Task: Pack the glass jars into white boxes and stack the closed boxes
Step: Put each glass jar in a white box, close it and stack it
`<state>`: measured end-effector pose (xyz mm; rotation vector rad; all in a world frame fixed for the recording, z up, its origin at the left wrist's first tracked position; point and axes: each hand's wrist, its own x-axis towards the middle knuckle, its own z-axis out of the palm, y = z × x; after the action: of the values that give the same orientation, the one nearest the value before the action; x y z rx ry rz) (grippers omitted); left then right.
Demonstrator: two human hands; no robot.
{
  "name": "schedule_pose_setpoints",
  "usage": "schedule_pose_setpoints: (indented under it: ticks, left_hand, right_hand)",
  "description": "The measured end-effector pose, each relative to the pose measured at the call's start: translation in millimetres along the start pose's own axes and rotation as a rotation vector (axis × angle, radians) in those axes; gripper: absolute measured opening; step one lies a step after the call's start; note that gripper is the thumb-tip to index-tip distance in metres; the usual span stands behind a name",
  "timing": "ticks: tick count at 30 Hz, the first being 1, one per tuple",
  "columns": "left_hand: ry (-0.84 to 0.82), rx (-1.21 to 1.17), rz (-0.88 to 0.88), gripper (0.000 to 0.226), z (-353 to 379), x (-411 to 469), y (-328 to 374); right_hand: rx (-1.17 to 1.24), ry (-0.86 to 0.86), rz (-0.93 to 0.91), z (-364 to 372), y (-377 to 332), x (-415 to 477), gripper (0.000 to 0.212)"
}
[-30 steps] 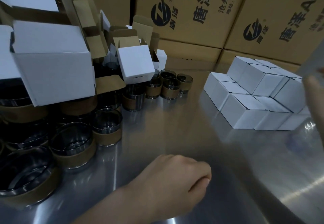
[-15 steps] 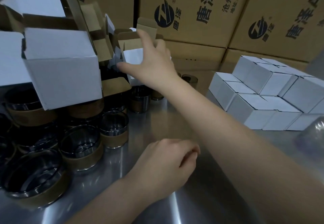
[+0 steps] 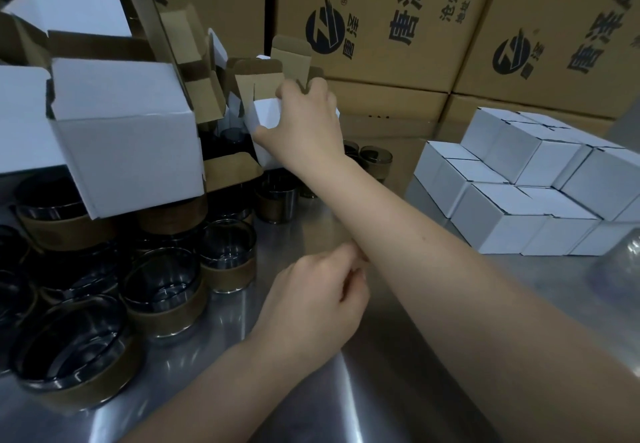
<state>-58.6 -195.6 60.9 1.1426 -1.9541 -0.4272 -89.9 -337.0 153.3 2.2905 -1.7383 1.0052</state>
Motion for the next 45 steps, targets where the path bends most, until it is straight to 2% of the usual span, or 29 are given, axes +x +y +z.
schedule_pose_setpoints:
  ticks: [4, 7, 10, 12, 16, 22, 26, 33, 40, 45]
  left_hand:
    - [0.088, -0.069, -0.012, 0.018, -1.5, 0.7, 0.0]
    - [0.165, -0.111, -0.032, 0.029, -2.7, 2.6, 0.8]
    - [0.285, -0.146, -0.024, 0.026, -4.0, 3.9, 1.0]
    - [0.371, -0.174, -0.024, 0.026, -5.4, 5.1, 1.7]
    - [0.506, -0.258, -0.009, 0.043, -8.5, 7.2, 1.1]
    - [0.457, -0.329, -0.057, 0.063, -8.8, 8.2, -0.5]
    - [0.454, -0.322, -0.086, 0.067, -10.0, 9.5, -4.6]
    - [0.402, -0.249, -0.14, 0.05, -8.4, 11.0, -8.9]
    - [0.412, -0.197, -0.164, 0.054, -6.6, 12.4, -10.6]
    - [0.407, -0.219, -0.185, 0.041, -5.9, 13.1, -10.9]
  right_hand:
    - [0.166, 0.035, 0.01, -15.0, 13.2, -15.1, 0.053]
    - [0.297, 0.114, 0.034, -23.5, 24.1, -31.5, 0.052]
    - [0.387, 0.217, 0.033, -27.8, 34.3, -54.0, 0.051]
    - [0.388, 0.272, 0.006, -29.4, 41.3, -68.5, 0.053]
    - [0.341, 0.305, -0.062, -30.1, 54.6, -93.6, 0.062]
    - [0.293, 0.253, -0.238, -27.1, 69.8, -120.7, 0.075]
    - [0.223, 0.313, -0.381, -26.6, 78.0, -125.0, 0.056]
    - [0.279, 0.326, -0.399, -23.5, 81.8, -124.0, 0.033]
    - [0.426, 0.37, -0.282, -24.6, 82.8, -123.3, 0.018]
    - [0.534, 0.357, -0.16, -26.2, 83.3, -121.8, 0.004]
